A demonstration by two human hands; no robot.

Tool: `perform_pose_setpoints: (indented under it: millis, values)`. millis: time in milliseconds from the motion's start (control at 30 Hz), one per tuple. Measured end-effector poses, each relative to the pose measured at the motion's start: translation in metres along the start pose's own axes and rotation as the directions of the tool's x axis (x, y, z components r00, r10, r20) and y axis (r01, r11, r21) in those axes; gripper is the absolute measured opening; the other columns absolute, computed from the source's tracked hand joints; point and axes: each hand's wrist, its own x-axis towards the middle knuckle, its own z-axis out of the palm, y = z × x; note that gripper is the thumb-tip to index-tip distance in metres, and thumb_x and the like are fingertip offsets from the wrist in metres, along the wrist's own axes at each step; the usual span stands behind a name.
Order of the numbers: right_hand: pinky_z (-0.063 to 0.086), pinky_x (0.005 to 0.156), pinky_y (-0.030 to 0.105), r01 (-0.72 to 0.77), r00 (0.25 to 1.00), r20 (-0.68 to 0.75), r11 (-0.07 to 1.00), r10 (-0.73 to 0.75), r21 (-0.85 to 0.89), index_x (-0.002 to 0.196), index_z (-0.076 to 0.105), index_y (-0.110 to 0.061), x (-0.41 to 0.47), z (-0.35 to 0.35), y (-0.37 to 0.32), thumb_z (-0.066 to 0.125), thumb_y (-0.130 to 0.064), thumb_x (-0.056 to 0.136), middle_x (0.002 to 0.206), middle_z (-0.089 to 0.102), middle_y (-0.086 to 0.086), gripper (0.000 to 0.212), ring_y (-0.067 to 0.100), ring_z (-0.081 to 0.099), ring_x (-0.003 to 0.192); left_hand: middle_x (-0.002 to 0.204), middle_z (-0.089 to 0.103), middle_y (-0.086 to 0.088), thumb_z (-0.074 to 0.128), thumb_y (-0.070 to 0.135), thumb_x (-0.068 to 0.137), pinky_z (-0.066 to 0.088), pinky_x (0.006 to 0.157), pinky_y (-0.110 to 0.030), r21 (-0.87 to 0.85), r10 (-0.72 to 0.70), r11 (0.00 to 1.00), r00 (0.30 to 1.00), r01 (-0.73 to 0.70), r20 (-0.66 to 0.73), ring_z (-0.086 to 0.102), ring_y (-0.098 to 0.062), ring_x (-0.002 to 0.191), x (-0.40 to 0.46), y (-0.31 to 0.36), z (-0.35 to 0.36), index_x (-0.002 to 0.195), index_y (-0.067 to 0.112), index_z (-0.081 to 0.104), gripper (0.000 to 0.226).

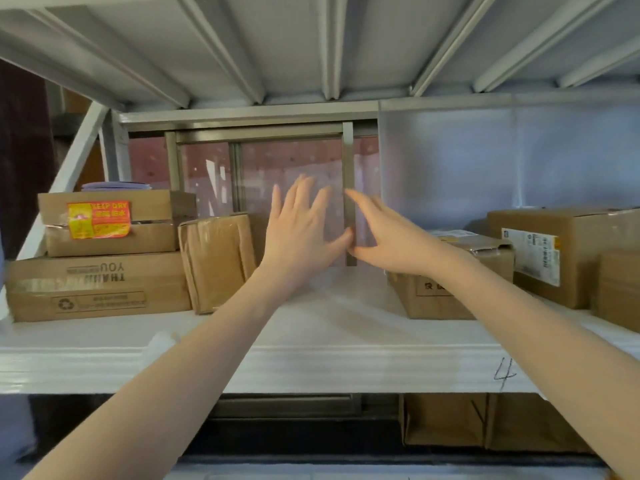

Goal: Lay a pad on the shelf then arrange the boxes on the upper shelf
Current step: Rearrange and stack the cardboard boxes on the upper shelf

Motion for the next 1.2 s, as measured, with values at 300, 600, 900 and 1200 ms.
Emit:
perform_pose_setpoints:
  millis: [300,600,900,1200]
  values:
    - [0.037,0.105,0.037,-0.152,0.988,-0.019,0.978,0.151,-0.143,0.141,0.030,-0.024,-0.060,-0.042,0.078,0.057,-0.056,0.080,0.145,0.030,0.000,0.074,0.019,0.036,0.130,0.142,0.038,-0.009,0.029,0.068,0.077,0.030,0.107,-0.038,-0.196,0.053,0.980,0.986,-0.021,0.159,0.039,-0.028,0.129,0.000,0.081,0.037,0.139,0.021,0.034,0.077]
    - [0.040,0.099,0.041,-0.288,0.955,0.004,0.934,0.296,-0.210,0.141,0.024,-0.030,-0.088,-0.061,0.107,0.056,-0.072,0.067,0.144,0.030,0.002,0.091,0.025,0.037,0.131,0.127,0.055,-0.006,0.037,0.077,0.078,0.046,0.089,-0.043,-0.332,-0.050,0.914,0.875,0.234,0.482,0.055,-0.032,0.111,-0.005,0.108,0.049,0.136,0.043,0.025,0.069]
    - [0.044,0.085,0.032,-0.284,0.958,-0.046,0.959,0.284,-0.010,0.134,0.033,-0.029,-0.089,-0.048,0.104,0.069,-0.052,0.074,0.128,0.054,0.001,0.074,0.020,0.049,0.116,0.114,0.063,0.001,0.051,0.061,0.083,0.046,0.088,-0.032,-0.538,-0.047,0.775,0.881,0.330,0.472,0.058,-0.017,0.101,-0.012,0.093,0.048,0.130,0.032,0.038,0.057]
    - [0.041,0.079,0.034,-0.068,0.967,-0.238,0.994,0.085,0.081,0.141,0.015,-0.031,-0.030,-0.025,0.039,0.073,-0.031,0.077,0.115,0.053,0.002,0.087,0.023,0.052,0.098,0.108,0.064,-0.004,0.055,0.053,0.084,0.041,0.074,-0.030,-0.451,-0.192,0.814,0.902,0.366,0.387,0.059,-0.023,0.088,-0.021,0.026,0.014,0.126,0.020,0.039,0.056]
